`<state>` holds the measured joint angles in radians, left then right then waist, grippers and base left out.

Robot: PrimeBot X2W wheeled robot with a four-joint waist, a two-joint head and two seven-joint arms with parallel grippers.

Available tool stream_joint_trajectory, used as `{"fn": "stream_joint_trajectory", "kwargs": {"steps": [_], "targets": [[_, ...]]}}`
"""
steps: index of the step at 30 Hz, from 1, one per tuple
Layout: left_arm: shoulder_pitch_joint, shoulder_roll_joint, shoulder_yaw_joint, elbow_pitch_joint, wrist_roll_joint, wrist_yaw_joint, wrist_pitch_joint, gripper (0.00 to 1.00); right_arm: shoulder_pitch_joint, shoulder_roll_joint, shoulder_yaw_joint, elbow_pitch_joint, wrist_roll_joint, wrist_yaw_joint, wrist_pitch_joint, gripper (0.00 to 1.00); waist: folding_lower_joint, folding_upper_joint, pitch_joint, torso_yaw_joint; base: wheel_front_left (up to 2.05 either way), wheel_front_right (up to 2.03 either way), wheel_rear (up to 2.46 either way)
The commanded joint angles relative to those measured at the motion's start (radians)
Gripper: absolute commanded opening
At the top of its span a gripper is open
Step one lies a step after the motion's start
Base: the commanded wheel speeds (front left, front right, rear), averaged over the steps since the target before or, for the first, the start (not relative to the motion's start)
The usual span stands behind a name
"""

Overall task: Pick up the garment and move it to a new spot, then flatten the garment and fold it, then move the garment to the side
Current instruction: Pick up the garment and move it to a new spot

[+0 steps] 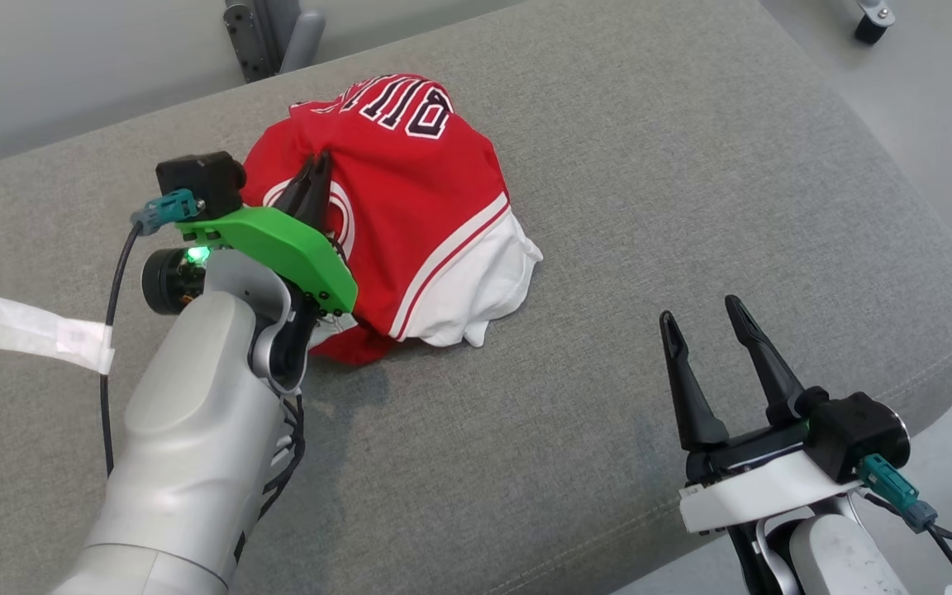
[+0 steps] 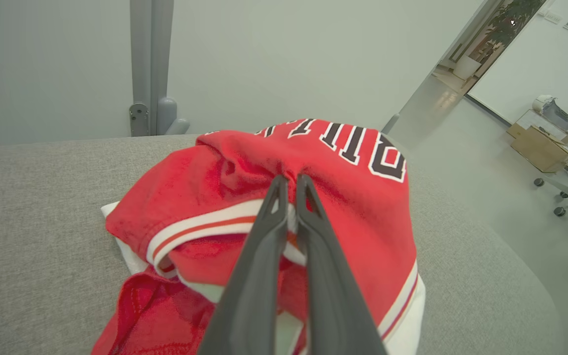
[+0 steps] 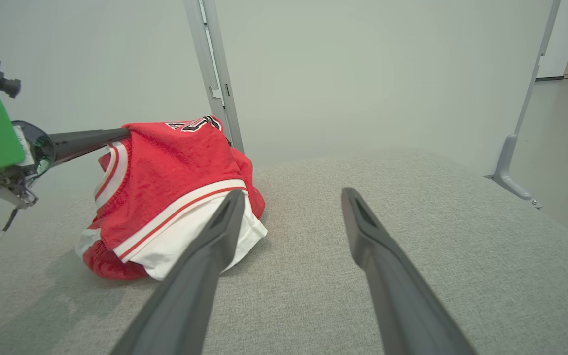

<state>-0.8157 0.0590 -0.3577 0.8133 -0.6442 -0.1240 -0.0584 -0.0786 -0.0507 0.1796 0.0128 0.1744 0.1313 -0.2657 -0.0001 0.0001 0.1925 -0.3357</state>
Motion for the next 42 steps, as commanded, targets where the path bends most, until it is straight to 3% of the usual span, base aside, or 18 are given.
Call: {"fn": "stream_joint_trajectory", "kwargs": {"steps": [1,4,5,6,7,14,21,25,28,33,42], "targets": [[0.018,-0.005,-0.012,0.026,-0.026,-0.004,-0.037,0.00,-0.013,0.000,0.001,0.002,-0.004,-0.001,-0.001,1.00,0.0001,-0.0001,0.009,-0.005,0.00,0.00,0.00],[0.022,-0.006,-0.031,0.044,-0.033,-0.006,-0.075,0.00,-0.015,0.000,-0.001,0.002,-0.005,-0.001,-0.001,1.00,0.0001,-0.0001,0.008,0.000,0.00,0.00,0.00],[0.022,-0.007,-0.046,0.046,-0.043,-0.007,-0.093,0.14,-0.016,0.000,-0.002,0.000,-0.005,-0.001,-0.001,1.00,0.0001,-0.0001,0.007,0.004,0.00,0.00,0.00],[0.025,-0.008,-0.067,0.038,-0.062,-0.007,-0.109,0.73,-0.017,0.000,-0.003,-0.001,-0.004,-0.001,-0.001,1.00,0.0001,-0.0001,0.004,0.008,0.00,0.00,0.00],[0.025,-0.008,-0.087,0.030,-0.078,-0.007,-0.123,1.00,-0.017,0.000,-0.005,-0.002,-0.003,-0.001,-0.001,1.00,0.0001,-0.0001,0.001,0.013,0.00,0.00,0.00],[0.036,-0.007,-0.128,-0.016,-0.046,0.016,-0.202,1.00,0.019,0.000,-0.019,0.000,-0.009,-0.001,-0.001,1.00,0.0001,-0.0001,-0.055,0.070,0.00,0.00,0.00],[0.219,0.033,-0.002,-0.256,0.120,0.104,-0.205,1.00,0.056,0.000,-0.047,-0.013,-0.027,-0.001,-0.001,1.00,0.0001,-0.0001,-0.121,0.149,0.00,0.00,0.00],[0.375,0.027,0.072,-0.354,0.160,0.113,-0.205,1.00,0.080,-0.001,-0.063,-0.019,-0.036,-0.001,-0.001,1.00,0.0001,-0.0001,-0.148,0.197,0.00,0.00,0.00],[0.455,0.018,0.066,-0.321,0.178,0.099,-0.205,1.00,0.098,0.000,-0.069,-0.024,-0.040,-0.001,-0.001,1.00,0.0001,-0.0001,-0.159,0.232,0.00,0.00,0.00],[0.453,0.000,0.033,-0.216,0.148,0.056,-0.205,1.00,0.100,-0.001,-0.067,-0.030,-0.043,-0.001,-0.001,1.00,0.0001,-0.0001,-0.149,0.253,0.00,0.00,0.00],[0.289,-0.008,-0.130,0.014,0.123,0.012,-0.162,1.00,0.064,0.000,-0.062,-0.035,-0.057,-0.001,-0.001,1.00,0.0001,-0.0001,-0.092,0.189,0.00,0.00,0.00]]}}
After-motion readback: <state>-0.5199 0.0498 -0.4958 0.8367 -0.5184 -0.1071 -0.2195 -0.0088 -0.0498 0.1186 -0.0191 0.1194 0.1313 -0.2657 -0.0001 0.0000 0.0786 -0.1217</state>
